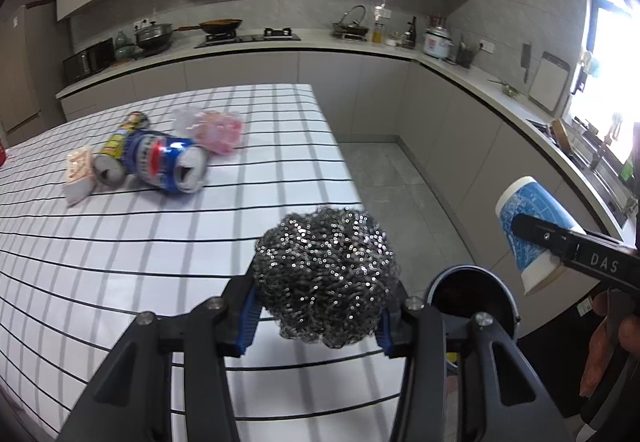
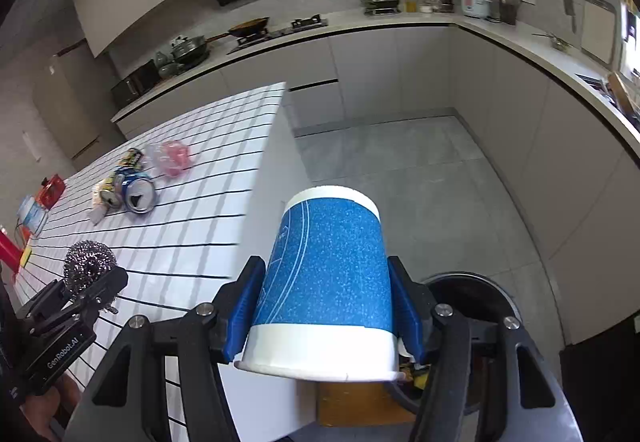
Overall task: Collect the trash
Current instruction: 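Carry the blue cup and steel wool over the bin and release both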
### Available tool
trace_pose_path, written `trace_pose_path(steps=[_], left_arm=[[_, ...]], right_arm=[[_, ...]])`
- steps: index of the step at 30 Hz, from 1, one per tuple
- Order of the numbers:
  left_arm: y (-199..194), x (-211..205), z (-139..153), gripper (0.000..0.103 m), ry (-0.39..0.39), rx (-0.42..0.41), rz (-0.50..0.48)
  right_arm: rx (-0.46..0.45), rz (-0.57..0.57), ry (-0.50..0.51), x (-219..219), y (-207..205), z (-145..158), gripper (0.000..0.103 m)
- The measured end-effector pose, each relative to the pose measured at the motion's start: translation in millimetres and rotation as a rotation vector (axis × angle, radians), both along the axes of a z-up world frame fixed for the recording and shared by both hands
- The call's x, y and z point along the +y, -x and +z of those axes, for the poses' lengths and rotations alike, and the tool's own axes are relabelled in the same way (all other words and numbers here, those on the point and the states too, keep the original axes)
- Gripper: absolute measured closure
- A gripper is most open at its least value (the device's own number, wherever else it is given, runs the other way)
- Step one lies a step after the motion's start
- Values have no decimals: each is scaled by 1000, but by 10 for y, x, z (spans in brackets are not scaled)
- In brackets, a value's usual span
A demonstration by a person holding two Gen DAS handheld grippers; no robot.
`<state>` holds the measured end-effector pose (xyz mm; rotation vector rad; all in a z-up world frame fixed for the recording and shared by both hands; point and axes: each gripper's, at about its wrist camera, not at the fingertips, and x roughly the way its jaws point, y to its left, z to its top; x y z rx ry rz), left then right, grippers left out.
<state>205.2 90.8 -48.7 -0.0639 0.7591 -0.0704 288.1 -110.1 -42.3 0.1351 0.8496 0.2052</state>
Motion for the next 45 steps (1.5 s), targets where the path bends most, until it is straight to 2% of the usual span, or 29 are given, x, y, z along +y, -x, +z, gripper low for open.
trace_pose_path(steps=[8, 14, 20, 21, 23, 28, 38, 40, 42, 44, 45], left_arm=[[-14, -903, -156, 56, 29, 19, -72], [-77, -1467, -402, 56, 35, 52, -87], [-173, -1732, -728, 56, 23, 91, -44], [-181, -1758, -769, 56, 20, 96, -34], [-217, -1815, -897, 56, 17, 115, -15], [-215, -1973, -1183, 56, 21, 162, 12], [-307, -2556, -1636, 55, 67, 247, -25], [-328, -2652, -1633, 47, 75, 225, -23], [-328, -2742, -1570, 15, 35, 203, 6], [-301, -2750, -1434, 6, 37, 156, 18], [-303, -2764, -1378, 6, 27, 150, 16]], right_arm=[[46, -42, 19, -830, 52, -273, 40], [122, -25, 29, -1293, -61, -806, 40], [195, 14, 4, -1556, -313, -1343, 37], [205, 19, 2, -1584, -358, -1434, 35], [233, 24, 27, -1617, -420, -1590, 21], [219, -68, 19, -1964, -384, -1661, 21], [214, -159, 33, -2536, -305, -1616, 20], [216, -165, 33, -2633, -280, -1616, 20], [214, -177, 49, -2698, -263, -1608, 17], [209, -199, 56, -2767, -245, -1595, 5], [210, -212, 56, -2798, -238, -1585, 4]])
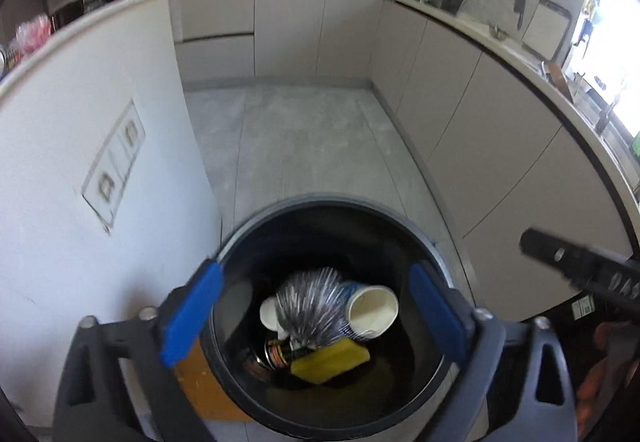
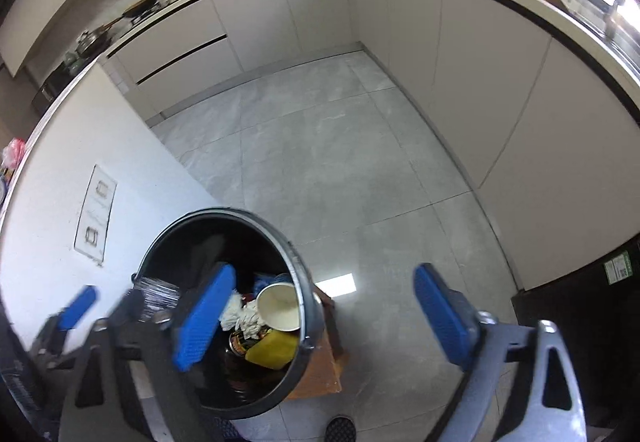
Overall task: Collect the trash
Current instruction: 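Carry the blue cup and steel wool over the bin and release both, then move both tools back toward the Pepsi can and spray can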
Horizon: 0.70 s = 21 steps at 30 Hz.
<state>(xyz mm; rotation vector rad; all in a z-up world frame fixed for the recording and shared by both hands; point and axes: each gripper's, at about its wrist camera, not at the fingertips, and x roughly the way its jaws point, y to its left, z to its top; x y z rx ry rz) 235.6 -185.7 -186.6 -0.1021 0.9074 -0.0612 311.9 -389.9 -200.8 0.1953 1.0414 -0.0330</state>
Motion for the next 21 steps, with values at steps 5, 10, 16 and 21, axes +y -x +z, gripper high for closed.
trace_pose_path(steps=[5, 10, 16, 21], left_arm=[[-1, -37, 387, 6, -45, -52, -18], [-11, 114, 696, 6, -46, -89, -2], [35, 400, 916, 6, -62, -122, 25], [207, 798, 1192, 6, -92, -167, 82]], right_arm=[[-4, -21, -40, -58, -11, 116, 4], [-45, 6, -60, 64, -2, 362, 4], [-94, 47, -80, 308, -33, 662, 4], [-137, 101, -93, 613, -76, 918, 4]])
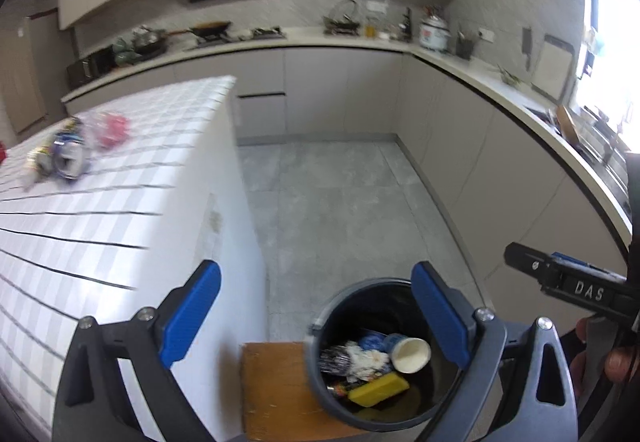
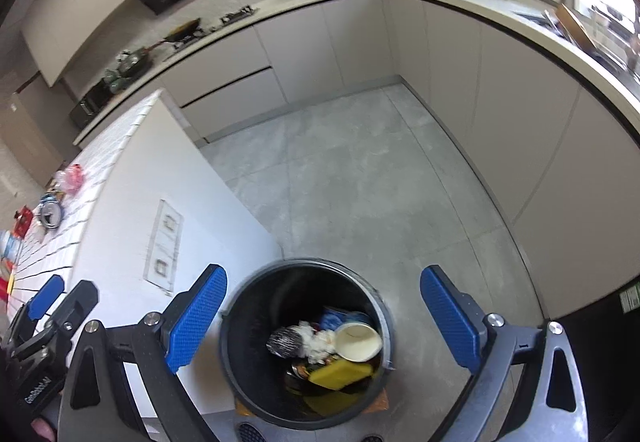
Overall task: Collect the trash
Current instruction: 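Move both tools back toward the Pepsi can and spray can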
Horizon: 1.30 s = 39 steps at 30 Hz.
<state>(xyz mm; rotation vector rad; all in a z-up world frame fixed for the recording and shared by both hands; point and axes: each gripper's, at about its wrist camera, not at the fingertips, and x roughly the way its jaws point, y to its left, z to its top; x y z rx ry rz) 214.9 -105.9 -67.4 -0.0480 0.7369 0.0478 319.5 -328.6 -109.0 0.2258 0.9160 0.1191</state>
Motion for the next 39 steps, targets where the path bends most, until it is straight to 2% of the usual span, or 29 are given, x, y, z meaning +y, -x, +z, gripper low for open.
trace_pose_path(steps=[8, 16, 24, 31, 39], left_arm=[[220, 1043, 300, 6, -2, -47, 196], [398, 2000, 272, 6, 8, -62, 321], [415, 3049, 176, 6, 30, -32, 375], [358, 3960, 103, 6, 55, -12, 423], [195, 4551, 22, 6, 65, 13, 414]], right_arm=[[-65, 133, -23, 828, -85, 404, 4], [-122, 275, -24, 1848, -141, 677, 4], [-143, 373, 0, 2985, -193, 825, 4], [-144, 442, 30, 3972, -321, 794, 4], [-139, 490, 55, 4844, -549, 761, 4]])
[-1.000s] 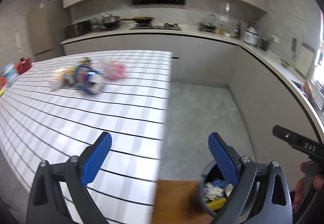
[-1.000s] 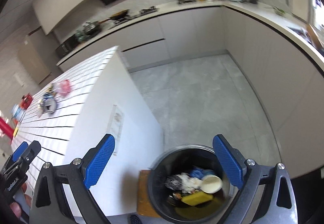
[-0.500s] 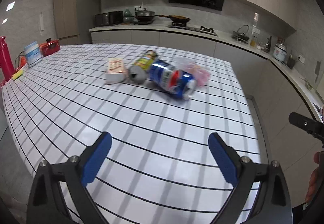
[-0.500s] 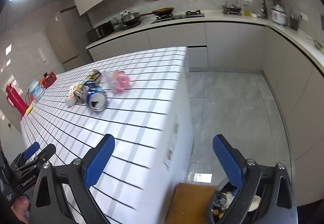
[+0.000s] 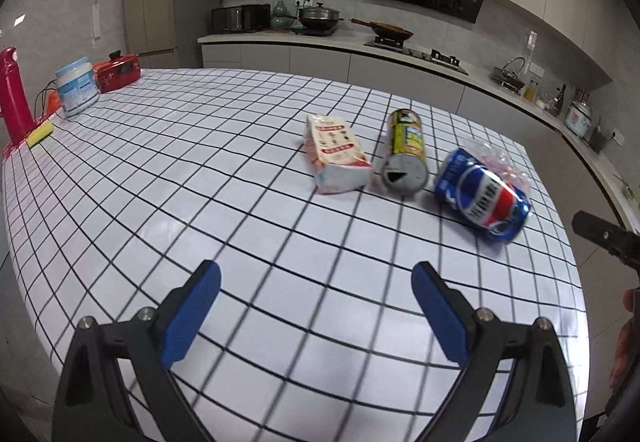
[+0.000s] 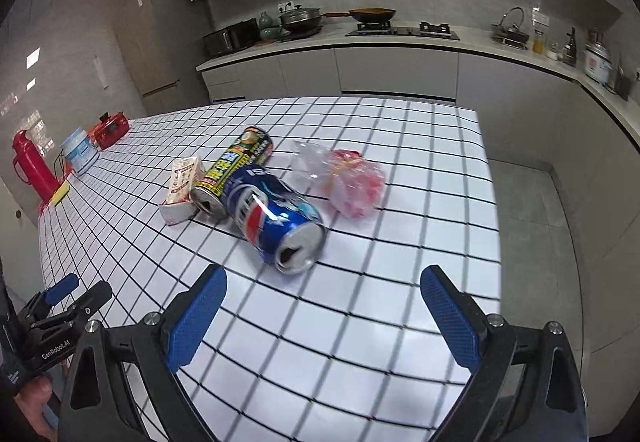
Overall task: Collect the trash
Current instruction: 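Move both tools back toward the Pepsi can and spray can, then grasp the blue Pepsi can with the right tool while the left tool grasps the milk carton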
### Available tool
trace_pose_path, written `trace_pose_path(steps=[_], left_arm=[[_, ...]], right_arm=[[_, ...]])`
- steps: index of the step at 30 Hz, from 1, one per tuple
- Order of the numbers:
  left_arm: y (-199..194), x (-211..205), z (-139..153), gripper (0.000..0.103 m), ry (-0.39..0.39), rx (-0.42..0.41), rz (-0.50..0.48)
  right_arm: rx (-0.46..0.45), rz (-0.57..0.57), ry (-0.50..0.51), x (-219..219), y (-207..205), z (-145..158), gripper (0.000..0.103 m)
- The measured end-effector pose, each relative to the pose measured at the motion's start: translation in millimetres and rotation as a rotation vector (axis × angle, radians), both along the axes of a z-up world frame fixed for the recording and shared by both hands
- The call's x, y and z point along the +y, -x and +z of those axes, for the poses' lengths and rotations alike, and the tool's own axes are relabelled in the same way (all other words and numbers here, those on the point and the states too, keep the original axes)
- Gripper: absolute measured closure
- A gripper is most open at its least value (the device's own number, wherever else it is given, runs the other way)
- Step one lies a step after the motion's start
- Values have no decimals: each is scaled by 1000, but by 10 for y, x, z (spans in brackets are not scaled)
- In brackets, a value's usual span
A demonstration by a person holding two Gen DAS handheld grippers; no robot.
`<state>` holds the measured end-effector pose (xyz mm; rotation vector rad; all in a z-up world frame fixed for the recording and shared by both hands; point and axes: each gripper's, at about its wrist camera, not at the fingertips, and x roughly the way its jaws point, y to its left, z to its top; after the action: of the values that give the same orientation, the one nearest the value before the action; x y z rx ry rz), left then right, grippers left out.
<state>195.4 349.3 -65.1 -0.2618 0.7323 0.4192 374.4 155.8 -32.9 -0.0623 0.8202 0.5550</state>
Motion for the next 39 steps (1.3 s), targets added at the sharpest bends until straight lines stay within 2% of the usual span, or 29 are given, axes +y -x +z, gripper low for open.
trace_pose_path(steps=[10, 16, 22, 25, 31, 32, 34, 39], left_arm=[[-179, 545, -34, 6, 20, 11, -22], [-277, 735, -86, 6, 18, 27, -43], [-352, 824, -125, 6, 34, 35, -57], [-392, 794, -133, 6, 37, 36, -72], [-490, 737, -162, 6, 44, 41, -114], [-512, 728, -167, 6, 44, 41, -121], [-576, 721, -173, 6, 45, 42, -136], [-809, 638, -188, 6, 45, 41, -178]], right_arm=[[4, 26, 44, 664, -348, -115, 4], [65, 0, 61, 834, -584, -327, 4], [127, 56, 31, 1018, -419, -400, 5], [99, 63, 44, 1112, -342, -377, 5], [100, 23, 74, 1224, -517, -452, 5], [110, 21, 85, 1246, -549, -484, 7], [135, 26, 102, 1293, -584, -551, 23], [150, -13, 61, 1214, -558, -534, 30]])
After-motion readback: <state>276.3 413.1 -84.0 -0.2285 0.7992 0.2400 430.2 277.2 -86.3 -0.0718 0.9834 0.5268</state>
